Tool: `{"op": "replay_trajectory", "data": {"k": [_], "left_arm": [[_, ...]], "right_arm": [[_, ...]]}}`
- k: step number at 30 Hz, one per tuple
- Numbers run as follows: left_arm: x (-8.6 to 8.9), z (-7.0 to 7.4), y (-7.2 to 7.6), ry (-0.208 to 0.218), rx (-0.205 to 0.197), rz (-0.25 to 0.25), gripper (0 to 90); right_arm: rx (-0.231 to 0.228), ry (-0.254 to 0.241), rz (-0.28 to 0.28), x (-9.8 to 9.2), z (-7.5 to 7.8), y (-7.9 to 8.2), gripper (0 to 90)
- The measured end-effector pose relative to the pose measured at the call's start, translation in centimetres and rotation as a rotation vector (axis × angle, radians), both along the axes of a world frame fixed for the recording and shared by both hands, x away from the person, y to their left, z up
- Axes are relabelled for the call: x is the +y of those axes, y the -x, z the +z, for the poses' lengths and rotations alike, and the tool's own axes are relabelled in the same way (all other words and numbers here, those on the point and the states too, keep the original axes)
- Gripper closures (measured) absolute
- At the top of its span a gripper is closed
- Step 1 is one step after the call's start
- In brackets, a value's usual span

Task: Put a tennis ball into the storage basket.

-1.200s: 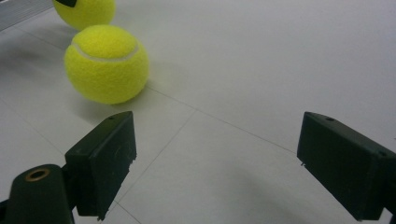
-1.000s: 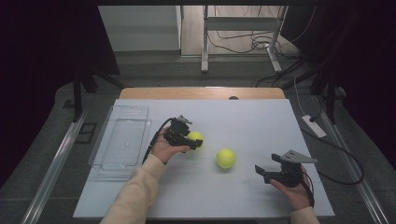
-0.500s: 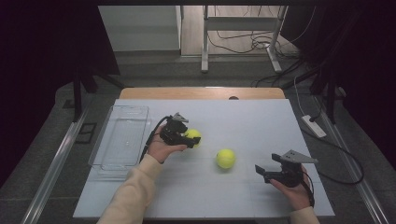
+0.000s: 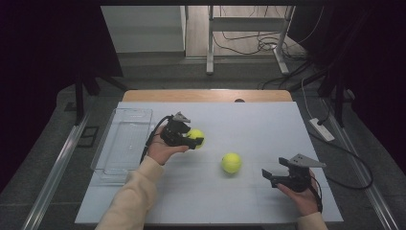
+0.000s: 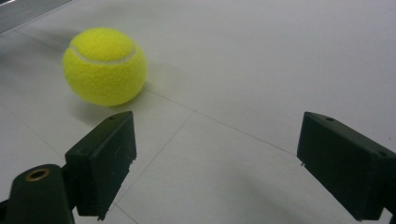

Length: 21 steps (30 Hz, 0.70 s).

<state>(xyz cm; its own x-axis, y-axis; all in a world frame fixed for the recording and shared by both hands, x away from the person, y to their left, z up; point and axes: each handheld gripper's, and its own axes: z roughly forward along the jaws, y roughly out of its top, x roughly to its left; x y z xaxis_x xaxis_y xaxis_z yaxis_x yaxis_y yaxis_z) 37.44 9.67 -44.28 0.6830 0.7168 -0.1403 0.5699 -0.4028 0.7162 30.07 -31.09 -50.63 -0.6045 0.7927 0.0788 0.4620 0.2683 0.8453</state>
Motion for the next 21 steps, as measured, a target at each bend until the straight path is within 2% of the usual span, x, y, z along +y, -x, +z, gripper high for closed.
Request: {"op": "replay_trajectory", "data": {"k": [8, 21], "left_arm": [[1.5, 2.1, 0.2, 0.038, -0.042, 0.030, 30.1], [3.4, 3.4, 0.6, 0.052, -0.077, 0.070, 30.1]], "right_arm": [[0.001, -0.003, -0.002, 0.0, 0.1, 0.0, 11.9], [0.000, -0.002, -0.003, 0.0, 0.0, 0.0, 11.9]]}}
